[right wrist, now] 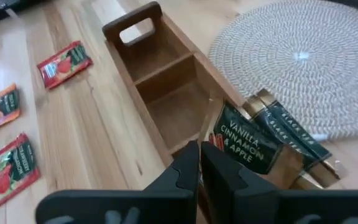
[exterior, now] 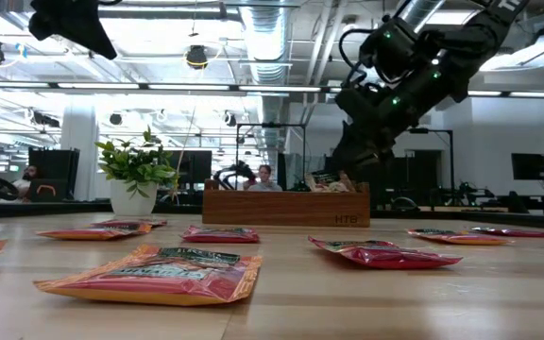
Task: Pick & Place Tea
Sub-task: Put the brown tea bag into the right section of the wooden organizer
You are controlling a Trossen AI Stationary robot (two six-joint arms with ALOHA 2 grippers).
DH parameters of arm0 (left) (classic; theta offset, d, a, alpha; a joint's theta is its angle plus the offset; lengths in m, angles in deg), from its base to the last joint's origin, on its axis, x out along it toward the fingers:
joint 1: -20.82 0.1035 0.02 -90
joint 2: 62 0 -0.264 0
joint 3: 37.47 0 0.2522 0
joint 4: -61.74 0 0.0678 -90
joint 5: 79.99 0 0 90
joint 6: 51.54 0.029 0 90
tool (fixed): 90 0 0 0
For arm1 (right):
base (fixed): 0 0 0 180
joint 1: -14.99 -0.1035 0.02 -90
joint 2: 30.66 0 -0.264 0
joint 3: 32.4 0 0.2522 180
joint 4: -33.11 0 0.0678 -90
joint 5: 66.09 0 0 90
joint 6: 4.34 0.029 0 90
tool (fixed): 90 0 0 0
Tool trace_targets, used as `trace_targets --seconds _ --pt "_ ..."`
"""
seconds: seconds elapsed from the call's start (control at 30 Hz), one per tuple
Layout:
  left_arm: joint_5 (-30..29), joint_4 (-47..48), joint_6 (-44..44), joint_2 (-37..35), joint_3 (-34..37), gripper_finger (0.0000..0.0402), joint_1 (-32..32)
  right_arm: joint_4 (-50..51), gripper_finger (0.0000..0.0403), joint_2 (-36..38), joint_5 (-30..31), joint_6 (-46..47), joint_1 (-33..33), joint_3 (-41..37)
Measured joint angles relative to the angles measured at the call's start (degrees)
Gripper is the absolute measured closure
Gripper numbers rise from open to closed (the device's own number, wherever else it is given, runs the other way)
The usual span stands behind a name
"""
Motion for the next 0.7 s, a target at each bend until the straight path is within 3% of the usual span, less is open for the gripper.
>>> trace_targets --seconds 0.2,0.43,0.7 --pt "-0.02 -1.03 0.76 0.00 0.00 0.0402 -0.02 -1.28 0.0392 -3.25 0.77 2.22 -1.23 1.12" --pt "0.03 -1.39 0.83 0.02 0.00 0.0401 -0.02 -0.89 0.0392 -9.89 2.43 1.02 -1.88 7.79" --pt "0.44 -1.56 0.84 0.02 0.00 0.0402 -0.01 5.34 0.0392 -10.62 2.65 -2.26 -1.24 12.05"
